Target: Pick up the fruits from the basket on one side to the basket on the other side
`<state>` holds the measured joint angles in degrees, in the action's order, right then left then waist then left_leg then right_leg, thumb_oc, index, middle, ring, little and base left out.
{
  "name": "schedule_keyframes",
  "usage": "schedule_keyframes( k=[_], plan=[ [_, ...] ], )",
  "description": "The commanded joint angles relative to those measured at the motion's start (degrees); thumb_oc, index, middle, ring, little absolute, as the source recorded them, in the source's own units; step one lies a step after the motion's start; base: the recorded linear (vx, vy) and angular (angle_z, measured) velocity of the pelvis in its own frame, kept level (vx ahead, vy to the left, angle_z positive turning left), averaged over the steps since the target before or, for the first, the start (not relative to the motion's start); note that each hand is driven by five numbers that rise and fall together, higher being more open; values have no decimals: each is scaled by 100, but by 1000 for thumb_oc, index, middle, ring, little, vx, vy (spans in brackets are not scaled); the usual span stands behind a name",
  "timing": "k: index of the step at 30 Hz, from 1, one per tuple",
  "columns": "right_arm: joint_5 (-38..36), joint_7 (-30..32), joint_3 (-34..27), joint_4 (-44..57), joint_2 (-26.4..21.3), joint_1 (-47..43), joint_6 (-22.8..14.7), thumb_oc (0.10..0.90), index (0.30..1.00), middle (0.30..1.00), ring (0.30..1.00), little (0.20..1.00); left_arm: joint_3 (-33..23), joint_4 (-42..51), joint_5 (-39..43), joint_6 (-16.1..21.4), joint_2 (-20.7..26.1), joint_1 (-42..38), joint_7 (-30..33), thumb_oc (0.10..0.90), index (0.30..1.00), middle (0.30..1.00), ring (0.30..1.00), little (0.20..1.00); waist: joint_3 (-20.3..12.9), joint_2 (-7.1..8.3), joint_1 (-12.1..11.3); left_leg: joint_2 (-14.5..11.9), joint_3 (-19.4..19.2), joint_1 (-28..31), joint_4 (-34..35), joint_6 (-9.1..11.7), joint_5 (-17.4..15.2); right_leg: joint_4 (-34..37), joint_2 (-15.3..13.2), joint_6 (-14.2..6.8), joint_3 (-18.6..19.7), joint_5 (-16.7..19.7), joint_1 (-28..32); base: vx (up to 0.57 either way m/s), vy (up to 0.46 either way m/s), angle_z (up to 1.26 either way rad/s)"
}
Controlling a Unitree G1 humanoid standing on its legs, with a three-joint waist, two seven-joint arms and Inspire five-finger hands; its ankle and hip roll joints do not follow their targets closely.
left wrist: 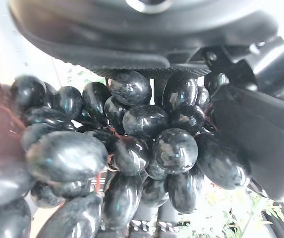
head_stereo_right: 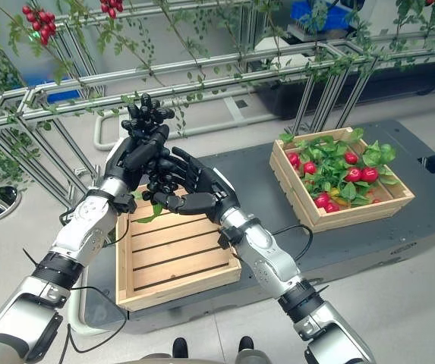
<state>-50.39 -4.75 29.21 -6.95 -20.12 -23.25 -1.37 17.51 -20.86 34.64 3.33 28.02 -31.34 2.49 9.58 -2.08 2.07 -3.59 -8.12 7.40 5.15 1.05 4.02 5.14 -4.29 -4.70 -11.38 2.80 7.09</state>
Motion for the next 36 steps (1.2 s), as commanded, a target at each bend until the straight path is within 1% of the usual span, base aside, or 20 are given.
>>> schedule_keyframes(
  k=[1,5,7,12,15,16,17,18,19,20,22,24,25,26,27,28,30,32,36],
  plan=[
    [-406,-98,3,-74,651,-559,-221,800,900,900,900,900,446,412,6,629,-180,-1096,-512,400,300,300,300,300,-890,26,-79,15,96,137,-15,165,-734,-14,-303,-54,-237,-468,279,0,0,0],
    [-384,106,-20,-38,725,-758,-285,800,900,900,900,900,594,396,-113,544,-112,-1174,-679,400,300,300,300,300,-914,32,-107,15,105,146,-15,162,-744,-14,-307,-60,-236,-469,285,0,0,0],
    [-404,196,-41,-48,730,-865,-265,800,900,900,900,900,637,340,-22,612,-74,-1206,-942,400,300,300,300,300,-931,41,-115,10,92,142,-15,157,-741,-14,-315,-65,-228,-457,270,0,0,0],
    [-415,370,-43,-155,760,-976,-294,800,900,900,900,900,775,324,-125,728,-59,-1226,-1252,400,300,300,300,300,-947,49,-130,5,91,137,-15,154,-738,-14,-321,-70,-220,-440,254,0,0,0],
    [-431,555,-67,-310,775,-1057,-321,800,900,900,900,900,890,373,-33,810,-7,-1297,-1670,400,300,300,300,300,-948,52,-140,-2,81,140,-15,154,-741,-14,-327,-69,-223,-432,251,0,0,0],
    [-434,570,-71,-344,782,-1067,-330,800,900,900,900,900,907,387,-35,818,-4,-1298,-1705,400,300,300,300,300,-950,51,-141,-5,77,142,-15,155,-741,-14,-328,-68,-223,-430,251,0,0,0],
    [-381,709,-82,-409,801,-1090,-348,800,900,900,900,900,977,455,-49,903,8,-1316,-1863,400,300,300,300,300,-961,53,-142,-7,73,143,-15,154,-748,-14,-326,-68,-216,-433,248,0,0,0],
    [-384,756,-83,-426,792,-1103,-354,800,900,900,900,900,997,482,-22,909,21,-1323,-1902,400,300,300,300,300,-961,53,-143,-7,70,142,-15,154,-748,-14,-327,-69,-213,-433,246,0,0,0],
    [-257,971,-100,-502,789,-1134,-388,800,900,900,900,900,1045,526,7,990,55,-1358,-2035,400,300,300,300,300,-964,53,-144,-8,66,146,-15,156,-752,-14,-327,-69,-208,-429,245,0,0,0],
    [-256,972,-100,-502,789,-1134,-388,800,900,900,900,900,1045,525,7,991,56,-1359,-2036,400,300,300,300,300,-963,54,-144,-8,66,147,-15,156,-752,-14,-327,-69,-207,-429,245,0,0,0],
    [-26,1323,-135,-656,807,-1206,-395,800,900,900,900,900,1133,576,37,1105,85,-1416,-2225,400,300,300,300,300,-967,52,-143,-9,60,151,-15,153,-754,-14,-329,-69,-192,-418,238,0,0,0],
    [381,1651,-123,-869,801,-1320,-408,800,900,900,900,900,1246,699,-42,1138,122,-1493,-2261,400,300,300,300,300,-977,47,-156,-5,62,145,-15,144,-757,-14,-327,-68,-180,-414,227,0,0,0],
    [569,1748,-103,-940,783,-1373,-380,800,900,900,900,900,1283,768,-43,1143,145,-1521,-2255,400,300,300,300,300,-980,43,-164,-6,63,145,-15,147,-759,-14,-329,-68,-180,-415,225,0,0,0],
    [596,1764,-97,-955,781,-1384,-377,800,900,900,900,900,1288,781,-50,1139,146,-1527,-2253,400,300,300,300,300,-981,43,-166,-6,63,145,-15,147,-759,-14,-328,-67,-179,-415,226,0,0,0],
    [865,1921,-48,-1043,745,-1478,-333,800,900,900,900,900,1341,870,-34,1149,178,-1578,-2288,400,300,300,300,300,-981,44,-182,-8,68,142,-15,146,-758,-14,-330,-67,-182,-410,222,0,0,0],
    [866,1922,-49,-1043,745,-1479,-333,800,900,900,900,900,1341,870,-33,1149,178,-1579,-2288,400,300,300,300,300,-980,45,-182,-8,68,143,-15,146,-758,-14,-330,-67,-182,-410,223,0,0,0],
    [1217,2136,39,-1123,686,-1651,-183,800,900,900,900,900,1398,1022,-46,1159,183,-1610,-2293,400,300,300,300,300,-984,55,-210,-6,86,128,-15,141,-760,-14,-329,-66,-175,-409,213,0,0,0],
    [1387,2180,112,-1187,690,-1741,-61,800,900,900,900,900,1424,1062,-113,1153,166,-1637,-2254,400,300,300,300,300,-986,61,-225,-1,95,123,-15,138,-763,-14,-325,-63,-166,-408,207,0,0,0],
    [1484,2200,206,-1285,666,-1800,109,800,900,900,900,900,1418,1058,-184,1157,173,-1651,-2207,400,300,300,300,300,-985,68,-238,-2,95,118,-15,131,-765,-14,-329,-60,-167,-411,204,0,0,0]
  ],
)
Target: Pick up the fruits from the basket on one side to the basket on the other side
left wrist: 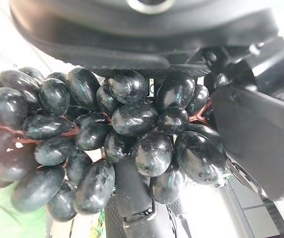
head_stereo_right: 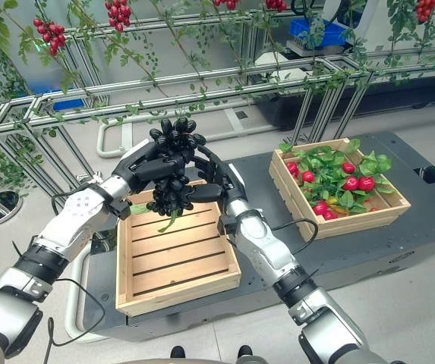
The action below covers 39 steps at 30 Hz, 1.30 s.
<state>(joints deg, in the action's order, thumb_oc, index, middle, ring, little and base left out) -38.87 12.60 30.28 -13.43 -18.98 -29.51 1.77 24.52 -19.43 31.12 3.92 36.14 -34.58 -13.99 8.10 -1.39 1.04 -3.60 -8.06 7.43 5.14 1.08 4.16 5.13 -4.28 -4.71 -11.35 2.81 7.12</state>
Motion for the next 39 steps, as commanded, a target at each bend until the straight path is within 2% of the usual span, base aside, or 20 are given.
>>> schedule_keyframes(
  k=[1,6,10,15,18,21,25,29,30,31,32,38,39],
  plan=[
    [355,422,130,-667,524,-1135,-172,800,900,900,900,900,705,958,140,1060,-609,-1316,-523,400,300,300,300,300,-838,2,-139,-1,91,107,-14,125,-784,-13,-333,-62,-175,-419,196,0,0,0],
    [605,446,174,-564,424,-954,-108,800,900,900,900,900,658,1001,38,971,-529,-1242,-396,400,300,300,300,300,-820,6,-124,-7,88,98,-14,123,-779,-13,-330,-61,-176,-423,188,0,0,0],
    [234,173,164,-470,430,-850,-156,800,900,900,900,900,602,888,92,991,-529,-1204,-397,400,300,300,300,300,-800,13,-103,-12,83,97,-14,122,-774,-13,-318,-50,-156,-431,190,0,0,0],
    [-1498,-1354,174,-395,650,-624,-531,800,900,900,900,900,565,739,193,1115,-614,-1107,-571,400,300,300,300,300,-783,32,-129,-22,105,95,-14,129,-759,-13,-314,-27,-193,-443,202,0,0,0],
    [-2049,-2167,166,-370,780,-554,-751,800,900,900,900,900,562,639,444,1112,-685,-1070,-810,400,300,300,300,300,-798,40,-159,-26,132,98,-14,134,-755,-13,-317,-23,-231,-451,224,0,0,0],
    [-2540,-3021,96,-311,918,-569,-1055,800,900,900,900,900,536,547,761,927,-848,-1031,-993,400,300,300,300,300,-825,50,-182,-30,157,111,-14,132,-758,-13,-316,-22,-263,-459,247,11,-11,2],
    [-2745,-3366,-49,-153,996,-639,-1475,800,900,900,900,900,441,253,920,783,-1040,-983,-1042,400,300,300,300,300,-845,60,-179,-28,178,121,-14,130,-768,-13,-307,-26,-262,-474,263,15,-15,7],
    [-3048,-3487,-189,13,1066,-609,-1607,800,900,900,900,900,351,-31,961,734,-1127,-920,-1031,400,300,300,300,300,-859,63,-163,-22,196,133,-14,116,-778,-13,-299,-25,-239,-481,269,0,0,0],
    [-3261,-3564,-267,31,1155,-602,-1750,588,582,582,582,582,305,-384,946,840,-1196,-893,-1093,400,300,300,300,300,-861,61,-153,-21,186,139,-14,113,-779,-13,-301,-29,-236,-483,272,0,0,0],
    [-3339,-3605,-300,25,1190,-588,-1814,588,582,582,582,582,276,-522,930,878,-1231,-885,-1116,400,300,300,300,300,-870,60,-147,-19,187,139,-14,110,-783,-13,-299,-28,-230,-487,270,0,0,0],
    [-3361,-3628,-309,21,1197,-585,-1823,400,300,300,300,300,267,-555,933,883,-1240,-885,-1116,400,300,300,300,300,-873,60,-146,-19,187,139,-14,109,-784,-13,-299,-28,-229,-488,269,0,0,0],
    [-3310,-3576,-385,-43,1320,-525,-2080,400,300,300,300,300,127,-1075,881,923,-1338,-864,-954,400,300,300,300,300,-884,53,-129,-17,168,154,-14,96,-792,-13,-292,-23,-212,-493,269,0,0,0],
    [-3301,-3558,-395,-64,1321,-525,-2099,400,300,300,300,300,98,-1121,838,908,-1357,-854,-908,416,324,324,324,324,-884,57,-125,-18,160,154,-14,95,-788,-13,-291,-21,-210,-492,266,0,0,0]
  ],
)
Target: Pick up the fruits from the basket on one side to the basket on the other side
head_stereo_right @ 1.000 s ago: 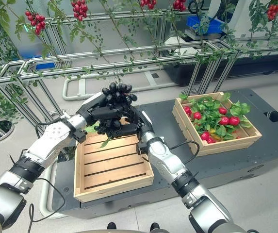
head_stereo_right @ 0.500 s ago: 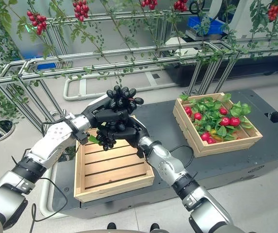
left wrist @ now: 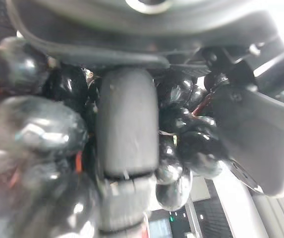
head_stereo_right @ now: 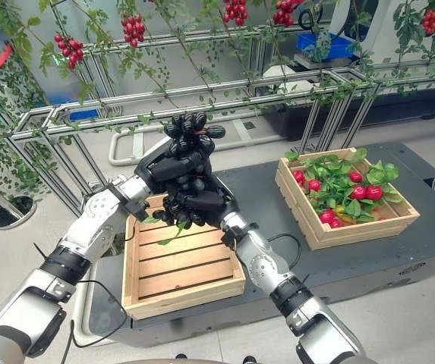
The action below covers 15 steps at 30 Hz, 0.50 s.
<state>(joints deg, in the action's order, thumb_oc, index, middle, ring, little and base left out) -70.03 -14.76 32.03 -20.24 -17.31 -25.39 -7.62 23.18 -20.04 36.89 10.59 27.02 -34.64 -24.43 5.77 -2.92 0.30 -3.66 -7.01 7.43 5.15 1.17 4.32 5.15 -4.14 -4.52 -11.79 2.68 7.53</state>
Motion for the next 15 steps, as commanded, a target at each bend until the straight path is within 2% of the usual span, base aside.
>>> schedule_keyframes(
  k=[1,4,5,6,7,12,15],
  plan=[
    [-183,-823,-576,615,1154,-929,-1163,400,300,300,300,300,220,-1107,267,258,-440,-842,134,435,352,352,352,352,-651,212,-51,-12,56,152,-15,87,-803,-15,-303,-39,-163,-478,221,0,0,0],
    [-180,-824,-594,586,1152,-911,-1176,400,300,300,300,300,149,-1268,301,317,-470,-811,200,453,380,380,380,380,-643,213,-36,-14,36,153,-15,84,-805,-15,-300,-33,-143,-481,208,0,0,0],
    [-173,-818,-594,575,1159,-906,-1187,400,300,300,300,300,135,-1293,285,320,-488,-804,235,472,408,408,408,408,-637,213,-32,-14,33,155,-15,83,-804,-15,-300,-31,-139,-477,207,0,0,0],
    [-160,-795,-598,576,1161,-912,-1186,400,300,300,300,300,121,-1290,271,295,-503,-796,300,569,554,554,554,554,-633,215,-30,-17,31,153,-15,83,-803,-15,-301,-32,-137,-474,203,0,0,0],
    [-137,-768,-606,572,1161,-920,-1184,400,300,300,300,300,102,-1310,273,254,-513,-792,417,800,900,900,900,900,-627,215,-26,-17,30,153,-15,81,-801,-15,-300,-30,-132,-471,201,0,0,0],
    [-158,-689,-640,515,1131,-957,-1197,400,300,300,300,300,-74,-1434,282,363,-562,-765,775,800,900,900,900,900,-622,231,-25,-17,27,157,-15,78,-803,-15,-296,-24,-127,-473,199,0,0,0],
    [-74,-593,-649,500,1118,-945,-1215,400,300,300,300,300,-201,-1450,210,550,-599,-732,1283,800,900,900,900,900,-621,253,-28,-21,27,149,-15,79,-798,-15,-295,-24,-125,-470,189,0,0,0]
  ],
)
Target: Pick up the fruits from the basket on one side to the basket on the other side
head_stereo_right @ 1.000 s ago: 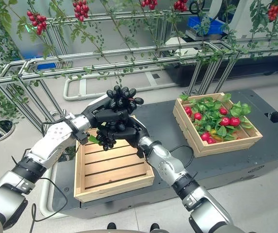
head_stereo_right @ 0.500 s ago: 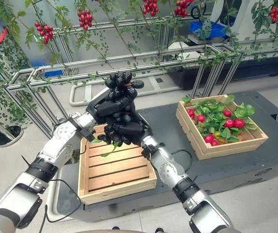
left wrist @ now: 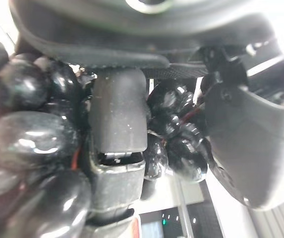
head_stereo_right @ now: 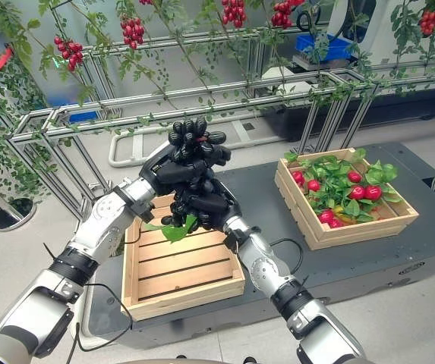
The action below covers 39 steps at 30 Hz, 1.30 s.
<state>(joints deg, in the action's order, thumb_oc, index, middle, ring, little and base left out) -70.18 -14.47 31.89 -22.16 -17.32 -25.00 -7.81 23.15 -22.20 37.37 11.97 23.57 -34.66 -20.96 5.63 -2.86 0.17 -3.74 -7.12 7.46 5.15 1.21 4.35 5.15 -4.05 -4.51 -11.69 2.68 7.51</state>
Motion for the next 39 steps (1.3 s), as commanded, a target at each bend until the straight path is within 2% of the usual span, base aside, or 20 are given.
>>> schedule_keyframes(
  k=[1,8,15,22,29,33,36,39],
  plan=[
    [6,-590,-645,686,1107,-965,-1213,400,300,300,300,300,-260,-1237,120,499,-266,-708,1163,800,900,900,900,900,-609,255,-16,-12,42,144,-15,74,-802,-15,-300,-23,-132,-471,188,0,0,0],
    [295,-470,-747,658,1063,-695,-1234,400,300,300,300,300,-696,-1246,-129,918,-415,-442,2253,800,900,900,900,900,-586,297,12,-28,30,137,-15,68,-788,-15,-282,-3,-104,-477,169,0,0,0],
    [546,-531,-960,833,879,-223,-1243,400,300,300,300,300,-976,-1012,-371,1027,-400,-49,2671,800,900,900,900,900,-551,313,78,-50,-36,132,-15,59,-793,-15,-278,-17,-43,-470,139,8,7,-6],
    [847,-639,-1221,965,564,274,-1235,400,300,300,300,300,-1429,-1094,-58,1198,-311,241,3028,800,900,900,900,900,-527,309,193,-58,-121,169,-15,42,-804,-15,-267,-34,36,-446,128,11,3,-3],
    [949,-807,-1521,1234,316,631,-1260,400,300,300,300,300,-1715,-1151,61,1349,-266,485,3150,800,900,900,900,900,-503,309,324,-60,-198,192,-15,34,-826,-15,-247,-54,143,-434,92,8,0,-6],
    [999,-902,-1793,1631,176,892,-1285,400,300,300,300,300,-1682,-1047,-699,1139,-260,735,3271,800,900,900,900,900,-477,318,402,-68,-274,221,-15,21,-859,-15,-239,-85,223,-418,72,19,-11,-10],
    [1046,-981,-2037,1970,76,1150,-1269,400,300,300,300,300,-1642,-732,-900,1039,-248,1078,2945,800,900,900,900,900,-468,328,431,-77,-326,228,-15,6,-878,-15,-232,-98,276,-412,49,9,-21,-7],
    [1225,-1077,-2357,2379,14,1527,-1245,400,300,300,300,300,-1730,-128,-762,928,-302,1696,2383,800,900,900,900,900,-425,353,437,-92,-400,253,-15,-9,-905,-15,-218,-95,324,-404,45,10,-33,-9]
  ],
)
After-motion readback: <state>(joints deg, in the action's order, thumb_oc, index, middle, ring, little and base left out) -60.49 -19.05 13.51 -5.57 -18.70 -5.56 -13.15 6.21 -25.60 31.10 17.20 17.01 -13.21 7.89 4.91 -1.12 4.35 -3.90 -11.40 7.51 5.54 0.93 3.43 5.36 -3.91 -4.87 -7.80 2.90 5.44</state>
